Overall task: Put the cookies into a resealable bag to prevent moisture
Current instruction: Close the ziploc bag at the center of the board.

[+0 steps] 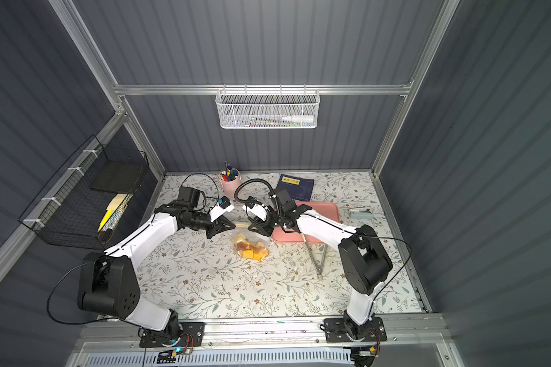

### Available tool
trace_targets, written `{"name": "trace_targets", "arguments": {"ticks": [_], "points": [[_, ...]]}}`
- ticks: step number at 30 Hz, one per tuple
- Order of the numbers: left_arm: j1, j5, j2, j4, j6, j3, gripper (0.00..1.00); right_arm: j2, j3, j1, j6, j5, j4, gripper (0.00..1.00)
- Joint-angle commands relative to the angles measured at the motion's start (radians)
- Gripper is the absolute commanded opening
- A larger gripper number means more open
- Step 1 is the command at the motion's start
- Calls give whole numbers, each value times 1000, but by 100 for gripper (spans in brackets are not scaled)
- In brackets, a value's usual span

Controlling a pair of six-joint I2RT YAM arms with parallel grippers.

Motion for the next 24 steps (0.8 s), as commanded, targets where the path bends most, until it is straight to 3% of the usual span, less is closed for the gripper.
{"name": "trace_targets", "arguments": {"ticks": [1, 5, 9, 17, 24], "points": [[20, 3, 72, -197, 36, 115, 0, -42, 0, -8, -101, 85, -47, 34], [25, -9, 126, -269, 36, 181, 0, -52, 6, -24, -144, 89, -112, 10], [27, -18, 114, -304, 47, 205, 0, -100, 18, -31, -157, -18, -181, 2], [25, -23, -220, -293, 109, 38, 0, -202, 85, 17, -256, -267, -569, 0], [24, -78, -414, -371, 60, -61, 0, -218, 38, 63, -260, -388, -679, 0]]}}
